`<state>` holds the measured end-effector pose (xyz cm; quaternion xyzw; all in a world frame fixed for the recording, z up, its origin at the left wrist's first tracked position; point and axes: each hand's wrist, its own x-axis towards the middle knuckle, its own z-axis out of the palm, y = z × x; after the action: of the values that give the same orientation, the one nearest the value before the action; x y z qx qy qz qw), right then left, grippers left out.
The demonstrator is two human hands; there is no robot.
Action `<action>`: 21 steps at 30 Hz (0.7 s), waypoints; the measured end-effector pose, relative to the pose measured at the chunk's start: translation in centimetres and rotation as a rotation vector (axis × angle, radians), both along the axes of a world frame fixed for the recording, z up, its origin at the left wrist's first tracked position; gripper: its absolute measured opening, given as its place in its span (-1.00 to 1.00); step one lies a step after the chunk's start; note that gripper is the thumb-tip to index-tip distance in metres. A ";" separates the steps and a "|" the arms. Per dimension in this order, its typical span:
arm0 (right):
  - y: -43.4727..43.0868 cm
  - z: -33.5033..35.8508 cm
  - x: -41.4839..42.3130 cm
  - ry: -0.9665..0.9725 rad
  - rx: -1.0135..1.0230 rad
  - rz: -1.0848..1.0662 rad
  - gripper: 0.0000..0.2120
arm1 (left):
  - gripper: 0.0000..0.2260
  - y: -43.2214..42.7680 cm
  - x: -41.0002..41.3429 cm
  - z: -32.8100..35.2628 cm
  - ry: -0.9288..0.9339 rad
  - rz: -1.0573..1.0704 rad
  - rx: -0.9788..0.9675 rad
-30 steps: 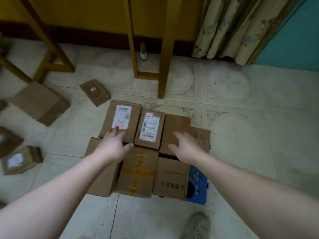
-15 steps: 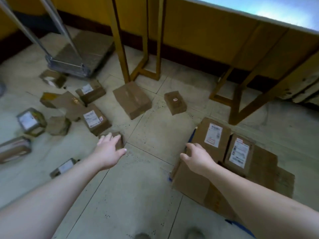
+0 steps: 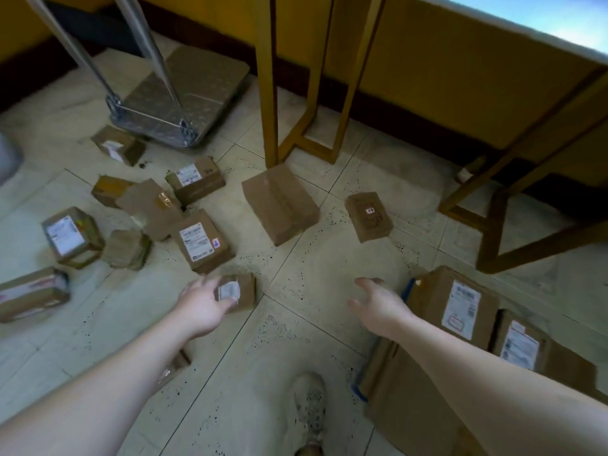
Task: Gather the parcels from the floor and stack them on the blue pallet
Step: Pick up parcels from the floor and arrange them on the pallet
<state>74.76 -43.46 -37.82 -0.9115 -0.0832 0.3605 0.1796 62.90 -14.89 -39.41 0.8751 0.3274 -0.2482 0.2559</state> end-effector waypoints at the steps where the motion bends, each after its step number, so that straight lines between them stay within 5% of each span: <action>1: 0.9 -0.4 1.0 0.003 0.009 -0.001 -0.46 | -0.40 0.9 1.0 -0.3 0.000 0.013 0.000; 9: 9.0 -3.7 8.9 0.048 -0.059 0.050 -0.45 | -0.48 6.4 8.6 -2.5 -0.084 0.125 -0.089; 21: 25.0 -6.0 9.2 0.127 -0.154 0.254 -0.45 | -0.40 18.7 4.2 -6.6 0.019 0.461 -0.282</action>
<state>83.98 -18.50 -43.86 -0.8801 -0.1586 0.4425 0.0670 67.10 3.86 -46.01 0.7307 0.4825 -0.2348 0.4221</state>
